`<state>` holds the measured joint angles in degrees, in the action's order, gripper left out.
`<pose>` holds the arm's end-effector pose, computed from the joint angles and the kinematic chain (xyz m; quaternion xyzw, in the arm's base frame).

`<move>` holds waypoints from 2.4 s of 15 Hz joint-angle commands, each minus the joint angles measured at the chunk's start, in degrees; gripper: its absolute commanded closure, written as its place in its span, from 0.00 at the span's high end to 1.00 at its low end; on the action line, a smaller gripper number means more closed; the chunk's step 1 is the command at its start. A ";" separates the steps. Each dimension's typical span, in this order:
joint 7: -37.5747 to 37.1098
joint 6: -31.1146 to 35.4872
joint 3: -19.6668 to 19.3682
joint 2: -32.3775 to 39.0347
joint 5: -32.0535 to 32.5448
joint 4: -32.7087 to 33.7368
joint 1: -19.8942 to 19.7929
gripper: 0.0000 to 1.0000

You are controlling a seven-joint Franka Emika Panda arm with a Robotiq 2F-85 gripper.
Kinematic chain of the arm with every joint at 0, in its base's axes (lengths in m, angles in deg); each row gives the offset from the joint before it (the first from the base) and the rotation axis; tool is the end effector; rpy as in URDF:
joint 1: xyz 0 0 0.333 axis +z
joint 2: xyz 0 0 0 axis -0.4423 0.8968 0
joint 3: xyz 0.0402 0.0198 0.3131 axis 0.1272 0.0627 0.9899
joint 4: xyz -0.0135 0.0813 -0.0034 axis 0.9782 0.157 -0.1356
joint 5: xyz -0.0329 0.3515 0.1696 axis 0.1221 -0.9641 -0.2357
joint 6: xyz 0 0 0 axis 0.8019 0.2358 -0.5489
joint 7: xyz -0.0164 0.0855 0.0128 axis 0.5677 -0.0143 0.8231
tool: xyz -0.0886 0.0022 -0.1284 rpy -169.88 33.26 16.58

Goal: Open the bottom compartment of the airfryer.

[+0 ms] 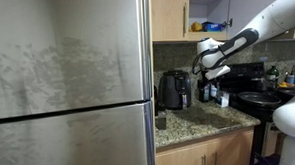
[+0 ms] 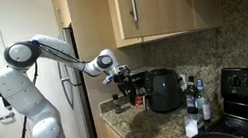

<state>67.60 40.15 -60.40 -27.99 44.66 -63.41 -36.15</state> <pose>0.4556 -0.0036 0.4119 0.9796 -0.0901 0.0832 0.1590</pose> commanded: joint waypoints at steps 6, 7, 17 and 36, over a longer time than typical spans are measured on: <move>-0.49 0.98 -2.65 5.02 2.97 2.62 3.27 1.00; 0.88 2.66 -2.93 6.87 2.78 2.87 4.09 1.00; -0.17 8.57 -5.90 18.53 1.88 8.64 8.79 1.00; 0.86 27.43 -11.75 35.93 -5.80 20.82 12.50 1.00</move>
<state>65.99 65.27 -71.63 4.72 43.93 -45.43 -24.23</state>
